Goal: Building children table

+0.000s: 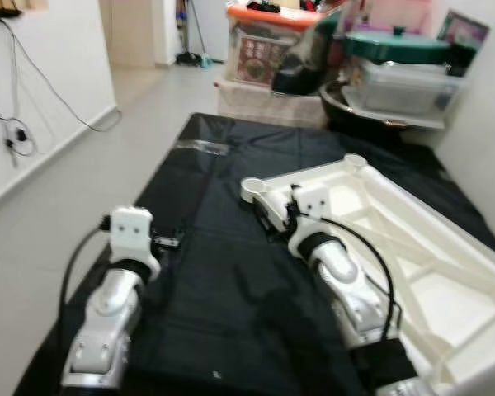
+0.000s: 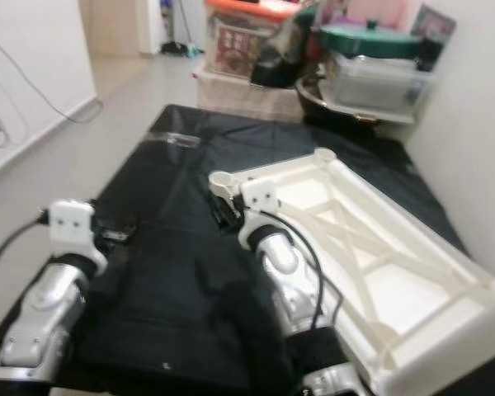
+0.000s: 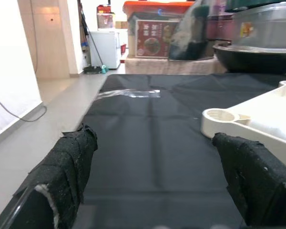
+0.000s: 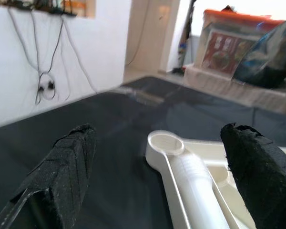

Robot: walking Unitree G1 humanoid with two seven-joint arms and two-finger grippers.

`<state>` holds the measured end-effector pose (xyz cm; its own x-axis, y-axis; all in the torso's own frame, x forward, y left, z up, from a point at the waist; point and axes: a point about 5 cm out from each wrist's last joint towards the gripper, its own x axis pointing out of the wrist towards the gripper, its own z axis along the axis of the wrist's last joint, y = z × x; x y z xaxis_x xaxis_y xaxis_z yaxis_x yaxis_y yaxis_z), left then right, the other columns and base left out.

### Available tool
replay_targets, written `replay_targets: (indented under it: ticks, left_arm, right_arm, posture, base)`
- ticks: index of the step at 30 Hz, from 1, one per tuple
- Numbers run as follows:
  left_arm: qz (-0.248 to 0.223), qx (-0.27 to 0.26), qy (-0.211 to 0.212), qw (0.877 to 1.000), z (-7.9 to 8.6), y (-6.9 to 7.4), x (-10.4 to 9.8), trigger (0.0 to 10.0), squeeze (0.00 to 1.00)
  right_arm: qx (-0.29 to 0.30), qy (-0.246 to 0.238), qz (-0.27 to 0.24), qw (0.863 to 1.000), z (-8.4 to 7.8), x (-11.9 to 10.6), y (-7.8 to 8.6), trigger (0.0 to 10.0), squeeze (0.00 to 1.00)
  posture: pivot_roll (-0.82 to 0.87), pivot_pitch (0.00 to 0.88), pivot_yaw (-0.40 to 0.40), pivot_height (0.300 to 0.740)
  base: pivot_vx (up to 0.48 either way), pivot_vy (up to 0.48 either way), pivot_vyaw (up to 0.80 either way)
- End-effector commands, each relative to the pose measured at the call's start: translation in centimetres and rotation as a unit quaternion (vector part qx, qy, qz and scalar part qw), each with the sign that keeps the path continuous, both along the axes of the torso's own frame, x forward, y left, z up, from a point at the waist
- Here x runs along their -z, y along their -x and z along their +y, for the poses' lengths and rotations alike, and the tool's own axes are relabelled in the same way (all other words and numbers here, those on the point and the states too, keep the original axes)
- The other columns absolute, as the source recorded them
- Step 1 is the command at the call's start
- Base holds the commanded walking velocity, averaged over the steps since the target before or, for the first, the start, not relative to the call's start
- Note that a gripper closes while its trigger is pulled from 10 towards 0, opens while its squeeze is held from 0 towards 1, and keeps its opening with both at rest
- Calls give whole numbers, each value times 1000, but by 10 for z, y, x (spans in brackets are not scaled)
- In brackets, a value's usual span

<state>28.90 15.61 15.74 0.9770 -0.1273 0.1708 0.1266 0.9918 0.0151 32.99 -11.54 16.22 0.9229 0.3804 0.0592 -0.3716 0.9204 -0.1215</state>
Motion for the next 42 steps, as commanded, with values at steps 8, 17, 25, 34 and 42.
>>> replay_targets:
  ticks: [8, 17, 25, 34, 42]
  left_arm:
    - [13, -4, -11, 1000, 3, 0, 6, 10000, 0]
    - [18, -10, -13, 1000, 3, 3, 9, 10000, 0]
    - [21, -17, -16, 1000, 7, 3, 11, 10000, 0]
    - [25, -15, -15, 999, 4, 3, 14, 10000, 0]
    - [27, -14, -16, 999, 4, 1, 16, 10000, 0]
  right_arm:
    - [-24, 68, 114, 991, -9, 35, -6, 10000, 0]
    - [-4, 91, 167, 982, -29, 49, -11, 10000, 0]
    - [13, 90, 207, 974, -39, 60, -16, 10000, 0]
    - [-24, 93, 215, 972, -33, 66, -7, 10000, 0]
    - [-26, 75, 154, 985, -24, 49, -11, 10000, 0]
  posture:
    - [85, 0, -93, 740]
    - [98, 0, -106, 740]
    - [93, 0, -109, 740]
    - [90, 0, -107, 740]
    - [83, 0, -102, 740]
  base:
    - [0, 0, 0]
    - [0, 0, 0]
    - [0, 0, 0]
    - [0, 0, 0]
    - [0, 0, 0]
